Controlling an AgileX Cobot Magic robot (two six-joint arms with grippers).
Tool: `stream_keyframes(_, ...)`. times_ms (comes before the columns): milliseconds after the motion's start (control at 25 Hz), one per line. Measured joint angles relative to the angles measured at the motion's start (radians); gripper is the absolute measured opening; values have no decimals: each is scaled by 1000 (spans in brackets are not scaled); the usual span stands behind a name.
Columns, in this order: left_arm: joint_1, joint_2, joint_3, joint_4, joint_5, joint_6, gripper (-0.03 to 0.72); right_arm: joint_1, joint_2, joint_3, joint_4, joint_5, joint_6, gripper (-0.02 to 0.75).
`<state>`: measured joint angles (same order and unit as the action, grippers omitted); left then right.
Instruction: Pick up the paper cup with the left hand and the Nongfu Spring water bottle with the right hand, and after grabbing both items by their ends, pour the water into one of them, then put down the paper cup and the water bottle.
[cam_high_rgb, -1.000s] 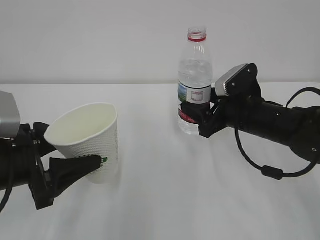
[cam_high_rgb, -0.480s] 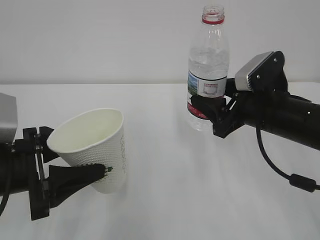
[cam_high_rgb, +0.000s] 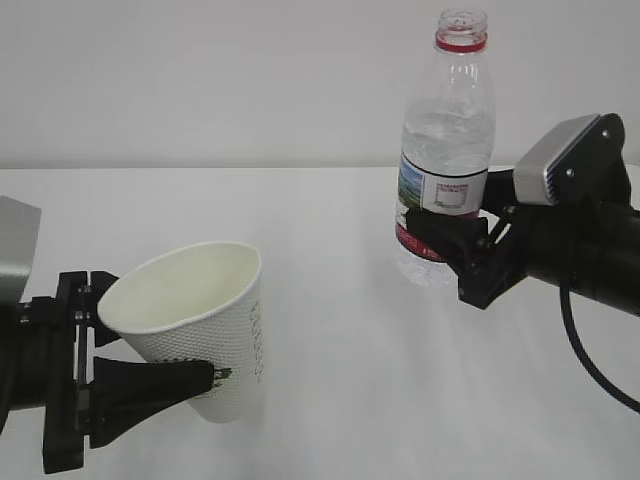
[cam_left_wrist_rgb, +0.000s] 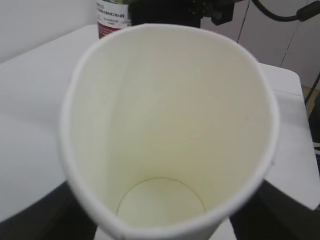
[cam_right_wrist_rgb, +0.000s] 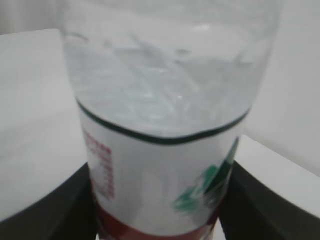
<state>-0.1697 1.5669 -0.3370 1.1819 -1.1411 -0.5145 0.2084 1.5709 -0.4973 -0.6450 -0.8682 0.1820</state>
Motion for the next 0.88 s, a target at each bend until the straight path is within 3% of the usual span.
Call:
stream_keyframes(240, -9, 0, 0, 6, 0, -12, 534, 0, -78, 66, 0, 21, 6, 484)
stream_keyframes(560, -144, 0, 0, 6, 51, -15, 532, 0, -135, 105, -19, 30, 30, 484)
stream_keyframes(880, -202, 0, -3, 1, 70, -15, 531, 0, -141, 105, -85, 37, 67, 484)
